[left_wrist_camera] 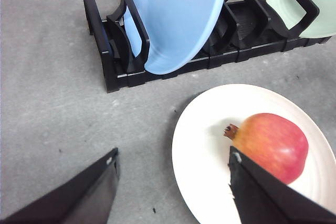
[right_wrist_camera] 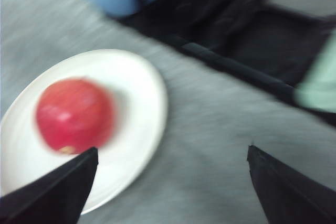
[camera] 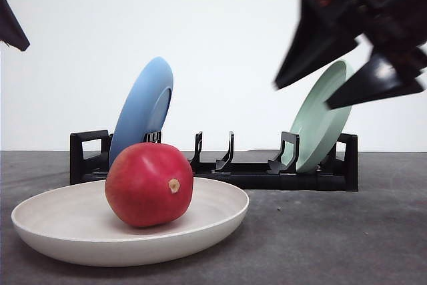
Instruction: Place pomegranate in white plate
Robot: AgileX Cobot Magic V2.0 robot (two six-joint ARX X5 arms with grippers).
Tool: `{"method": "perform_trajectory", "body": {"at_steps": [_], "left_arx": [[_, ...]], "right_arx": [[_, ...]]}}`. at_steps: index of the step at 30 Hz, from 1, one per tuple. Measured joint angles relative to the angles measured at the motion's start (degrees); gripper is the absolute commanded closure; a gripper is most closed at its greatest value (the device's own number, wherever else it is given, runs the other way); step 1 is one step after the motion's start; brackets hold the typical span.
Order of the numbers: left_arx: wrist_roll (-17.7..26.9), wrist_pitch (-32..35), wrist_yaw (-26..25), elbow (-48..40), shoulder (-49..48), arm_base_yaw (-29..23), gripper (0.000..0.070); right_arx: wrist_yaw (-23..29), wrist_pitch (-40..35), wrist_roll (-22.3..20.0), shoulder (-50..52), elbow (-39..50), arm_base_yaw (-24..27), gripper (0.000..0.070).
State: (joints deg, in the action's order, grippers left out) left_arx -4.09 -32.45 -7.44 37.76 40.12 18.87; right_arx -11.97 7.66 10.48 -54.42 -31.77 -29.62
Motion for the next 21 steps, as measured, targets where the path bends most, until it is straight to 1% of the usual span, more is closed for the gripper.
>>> {"method": "perform_trajectory", "body": {"at_steps": [6,10,11,12,13,14,15,21], "left_arx": [[-0.44,0.00,0.00,0.00,0.00,0.00,0.0306],[-0.58,0.00,0.00,0.00,0.00,0.00,0.0306],[-0.67,0.00,0.00,0.00,0.00,0.00,0.0310],[-0.74,0.00,0.00,0.00,0.00,0.00,0.0318],[-0.92,-0.08,0.00,0.00,-0.01,0.00,0.0396],[-1.04,-0.14,0.00,0.00,-0.02,0.00,0.0514],[-1.07,-0.15,0.00,0.00,0.00,0.00,0.0690],[-1.49,-0.22,0.00,0.00,-0.02,0.00,0.0689]], "right_arx": [[-0.02,3.54,-1.37,2.50,0.02,8.07,0.0138],[0.06,3.63,-1.75,2.50,0.02,10.28,0.0138],[0.08,3.68,-1.82,2.50,0.02,10.45,0.0151],[0.05,3.74,-1.94,2.50,0.02,10.52,0.0181],[0.03,4.02,-2.04,2.50,0.02,10.52,0.0321],[0.04,4.33,-2.11,2.50,0.02,10.52,0.0487],[0.07,4.66,-2.14,2.50,0.02,10.52,0.0689],[0.11,4.99,-2.77,2.50,0.02,10.52,0.0684]]}}
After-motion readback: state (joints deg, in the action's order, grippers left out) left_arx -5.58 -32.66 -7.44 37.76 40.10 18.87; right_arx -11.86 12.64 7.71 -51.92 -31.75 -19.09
